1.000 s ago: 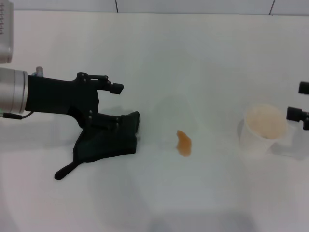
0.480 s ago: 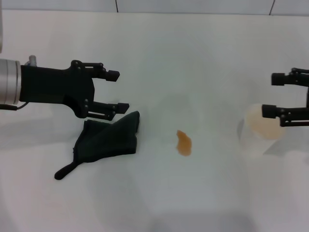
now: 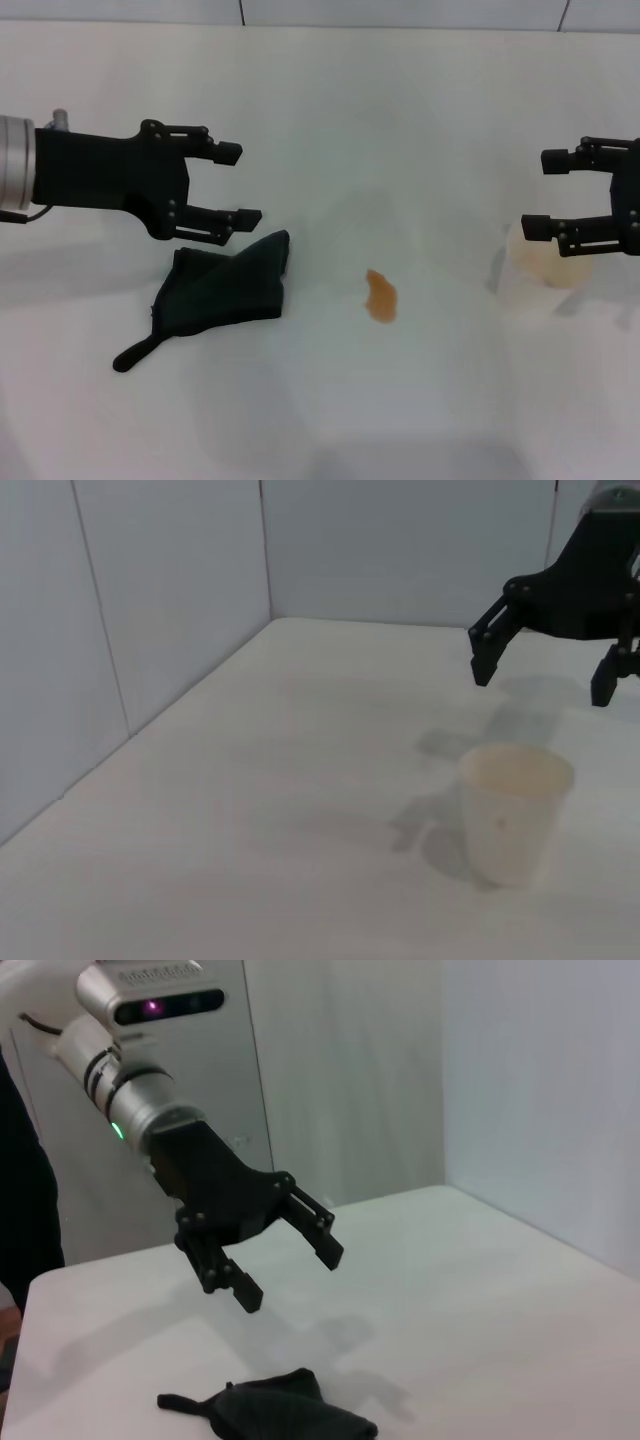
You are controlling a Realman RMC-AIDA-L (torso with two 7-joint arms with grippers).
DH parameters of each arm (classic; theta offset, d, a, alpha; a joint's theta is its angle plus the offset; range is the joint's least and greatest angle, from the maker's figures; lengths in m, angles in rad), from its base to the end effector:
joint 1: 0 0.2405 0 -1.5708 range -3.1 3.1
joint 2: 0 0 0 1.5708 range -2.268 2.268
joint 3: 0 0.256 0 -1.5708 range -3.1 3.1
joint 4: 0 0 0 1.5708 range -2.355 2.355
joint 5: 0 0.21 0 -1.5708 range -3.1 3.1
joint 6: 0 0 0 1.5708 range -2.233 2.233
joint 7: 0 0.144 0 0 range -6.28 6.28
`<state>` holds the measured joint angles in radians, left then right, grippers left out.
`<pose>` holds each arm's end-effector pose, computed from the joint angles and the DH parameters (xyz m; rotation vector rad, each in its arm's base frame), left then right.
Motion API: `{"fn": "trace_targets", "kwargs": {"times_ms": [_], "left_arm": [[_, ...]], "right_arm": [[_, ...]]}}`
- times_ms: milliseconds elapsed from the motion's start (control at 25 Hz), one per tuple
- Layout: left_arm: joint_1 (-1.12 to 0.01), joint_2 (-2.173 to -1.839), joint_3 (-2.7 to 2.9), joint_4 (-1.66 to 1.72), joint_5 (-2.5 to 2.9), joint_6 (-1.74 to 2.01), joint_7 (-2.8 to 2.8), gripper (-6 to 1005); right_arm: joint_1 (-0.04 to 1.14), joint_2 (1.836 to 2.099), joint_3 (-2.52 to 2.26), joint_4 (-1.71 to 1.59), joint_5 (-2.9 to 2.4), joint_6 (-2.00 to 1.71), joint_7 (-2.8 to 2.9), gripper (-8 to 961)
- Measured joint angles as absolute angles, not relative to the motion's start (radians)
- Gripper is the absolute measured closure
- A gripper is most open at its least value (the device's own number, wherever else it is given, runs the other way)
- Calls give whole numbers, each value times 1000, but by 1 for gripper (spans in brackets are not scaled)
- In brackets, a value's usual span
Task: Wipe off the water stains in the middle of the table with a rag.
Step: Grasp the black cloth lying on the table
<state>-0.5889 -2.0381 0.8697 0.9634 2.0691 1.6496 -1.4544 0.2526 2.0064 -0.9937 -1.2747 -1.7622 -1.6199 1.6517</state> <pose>-0.2121 0.3534 0.0341 -2.9173 -0.1797 -0.3872 0.2346 0.3012 0.0812 -2.7154 0.3858 0.5498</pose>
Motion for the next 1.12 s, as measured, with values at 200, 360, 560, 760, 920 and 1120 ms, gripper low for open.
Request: {"fn": "trace_targets", "kwargs": {"times_ms": [200, 360, 560, 760, 920, 1120], "left_arm": [[-592, -2023, 872, 965, 2070, 1673, -1497, 182], [-613, -2007, 876, 966, 2122, 1704, -1579, 182], [-640, -1985, 876, 967, 2225, 1719, -1682, 183], [-669, -1977, 876, 964, 2310, 1741, -1739, 183], [-692, -1983, 877, 946, 2381, 1742, -1757, 182], [-713, -1988, 880, 915, 2428, 1726, -1762, 182]], "right_arm": [[258, 2006, -992, -1284, -1774, -1619, 1663, 111], [259, 2006, -989, -1284, -1776, -1618, 1665, 111], [259, 2006, -988, -1284, -1776, -1618, 1665, 112], [260, 2007, -996, -1280, -1769, -1618, 1663, 112], [263, 2008, -1007, -1276, -1765, -1612, 1662, 111], [264, 2009, -1037, -1273, -1761, -1595, 1664, 111]]}}
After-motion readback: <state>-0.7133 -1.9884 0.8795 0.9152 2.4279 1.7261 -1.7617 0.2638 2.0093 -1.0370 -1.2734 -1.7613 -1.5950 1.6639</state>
